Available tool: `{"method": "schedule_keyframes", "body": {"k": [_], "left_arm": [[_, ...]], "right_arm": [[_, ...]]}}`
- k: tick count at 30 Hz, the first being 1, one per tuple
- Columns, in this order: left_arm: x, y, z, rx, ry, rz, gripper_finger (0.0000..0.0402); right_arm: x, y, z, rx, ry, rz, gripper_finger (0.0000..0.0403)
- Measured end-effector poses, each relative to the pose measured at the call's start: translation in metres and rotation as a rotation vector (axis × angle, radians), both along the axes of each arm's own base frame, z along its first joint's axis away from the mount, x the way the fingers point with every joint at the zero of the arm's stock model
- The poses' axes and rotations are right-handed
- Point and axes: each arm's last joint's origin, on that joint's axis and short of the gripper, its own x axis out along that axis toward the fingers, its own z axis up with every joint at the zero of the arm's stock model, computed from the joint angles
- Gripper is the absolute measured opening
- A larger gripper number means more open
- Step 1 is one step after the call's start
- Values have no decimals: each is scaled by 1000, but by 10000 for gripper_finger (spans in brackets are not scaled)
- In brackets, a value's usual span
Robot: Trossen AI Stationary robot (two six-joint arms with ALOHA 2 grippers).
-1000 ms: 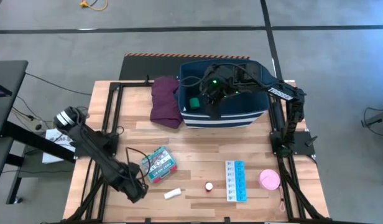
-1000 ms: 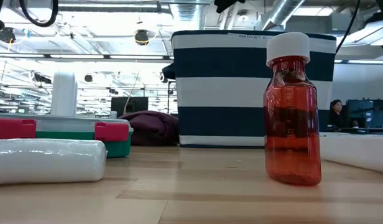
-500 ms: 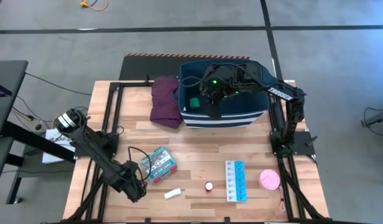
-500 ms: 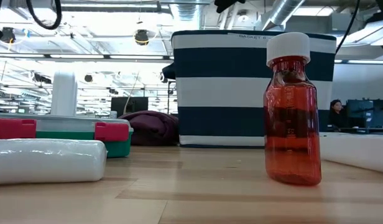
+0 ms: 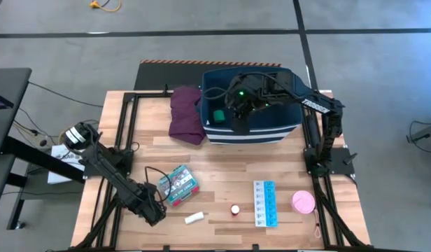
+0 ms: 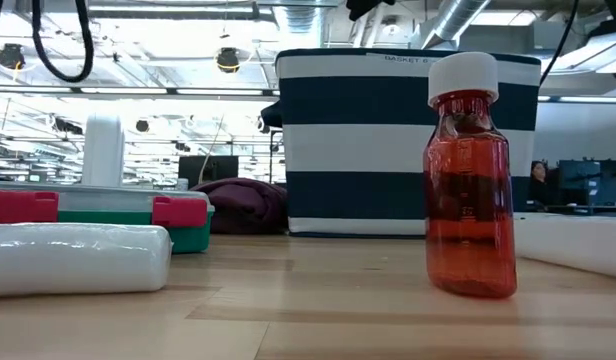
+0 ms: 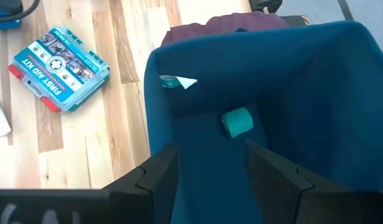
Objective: Pick & place medical supplies in basket/bin
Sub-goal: Put the blue bandage into the blue organizer
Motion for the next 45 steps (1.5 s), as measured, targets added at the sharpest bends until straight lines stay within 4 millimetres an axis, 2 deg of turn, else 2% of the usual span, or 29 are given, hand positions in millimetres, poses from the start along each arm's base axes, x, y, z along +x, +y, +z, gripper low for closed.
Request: {"method": "schedule_keyframes", "body": {"k": [4, 7, 11, 14, 17, 20, 24, 27, 31, 35, 38, 40, 45], "left_arm": [[6, 4, 22, 8, -130, 6, 64], [6, 11, 45, 44, -202, 21, 36], [2, 21, 95, 42, -325, 43, 35], [-5, 35, 142, 133, -487, 72, 35], [-10, 62, 184, 307, -638, 72, 34], [-6, 93, 219, 484, -753, 15, 34], [10, 134, 259, 676, -845, -121, 34], [29, 165, 276, 818, -906, -187, 34], [53, 205, 282, 911, -931, -249, 34], [93, 239, 275, 889, -1018, -334, 33], [128, 259, 256, 839, -1061, -398, 33], [153, 273, 240, 792, -1101, -411, 34], [203, 301, 191, 650, -1149, -425, 48]], "right_arm": [[0, 0, 0, -1, -2, -1, 165], [1, 0, 1, -2, -11, -1, 164], [1, 1, 1, -2, -16, 1, 164], [2, 2, 1, -2, -16, 6, 162], [2, 5, 1, -1, -16, 15, 162], [2, 7, 1, -2, -16, 20, 162], [2, 13, 1, -2, -12, 38, 159], [-2, 20, 4, -5, -8, 54, 157], [-22, 24, 9, -48, 63, 37, 158], [-43, 28, 26, 9, -23, 33, 159], [-57, 34, 36, 130, -65, 40, 155], [-60, 39, 38, 196, -84, 24, 150], [-69, 58, 43, 313, -93, 97, 138]]}}
